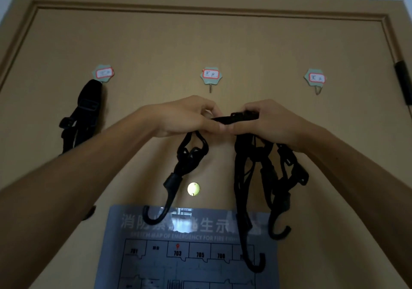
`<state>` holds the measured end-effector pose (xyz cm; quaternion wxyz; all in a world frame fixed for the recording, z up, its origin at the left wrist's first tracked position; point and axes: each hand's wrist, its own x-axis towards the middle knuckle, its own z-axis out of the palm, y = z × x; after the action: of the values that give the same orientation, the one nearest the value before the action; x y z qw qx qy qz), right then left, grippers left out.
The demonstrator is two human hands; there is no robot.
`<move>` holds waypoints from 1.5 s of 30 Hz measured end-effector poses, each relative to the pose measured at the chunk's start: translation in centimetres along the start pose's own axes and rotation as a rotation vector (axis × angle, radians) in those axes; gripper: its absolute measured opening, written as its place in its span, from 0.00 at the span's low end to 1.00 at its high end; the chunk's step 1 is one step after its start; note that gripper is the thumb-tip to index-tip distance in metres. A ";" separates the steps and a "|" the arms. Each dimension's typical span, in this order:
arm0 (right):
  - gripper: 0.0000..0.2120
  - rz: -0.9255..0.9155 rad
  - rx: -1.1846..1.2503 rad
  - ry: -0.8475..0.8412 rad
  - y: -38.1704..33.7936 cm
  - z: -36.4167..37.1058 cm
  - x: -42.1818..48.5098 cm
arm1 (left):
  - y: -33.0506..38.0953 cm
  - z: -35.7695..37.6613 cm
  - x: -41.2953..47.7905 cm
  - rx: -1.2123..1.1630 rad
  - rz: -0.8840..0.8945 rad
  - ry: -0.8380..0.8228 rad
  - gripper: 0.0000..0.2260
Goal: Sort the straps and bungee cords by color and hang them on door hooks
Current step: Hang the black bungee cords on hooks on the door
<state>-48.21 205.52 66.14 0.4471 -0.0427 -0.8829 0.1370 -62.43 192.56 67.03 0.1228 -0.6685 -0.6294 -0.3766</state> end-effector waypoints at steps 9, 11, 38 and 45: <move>0.06 -0.147 -0.254 0.219 -0.6 -0.7 4.0 | -1.1 -3.2 2.3 0.031 0.067 0.271 0.01; 0.07 -0.166 -0.259 0.288 -0.7 -0.6 5.0 | -1.1 -3.6 3.2 0.125 0.080 0.402 0.02; 0.11 0.040 -0.404 0.326 -3.3 3.8 7.2 | -0.4 -1.1 4.0 0.007 -0.161 0.514 0.09; 0.17 0.001 -0.233 0.293 -2.1 3.8 3.3 | -0.9 -0.4 2.0 -0.010 -0.129 0.494 0.11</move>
<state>-53.13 203.42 67.16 0.5628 -0.1142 -0.8183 0.0265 -63.53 194.01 68.35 0.2452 -0.5152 -0.6199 -0.5386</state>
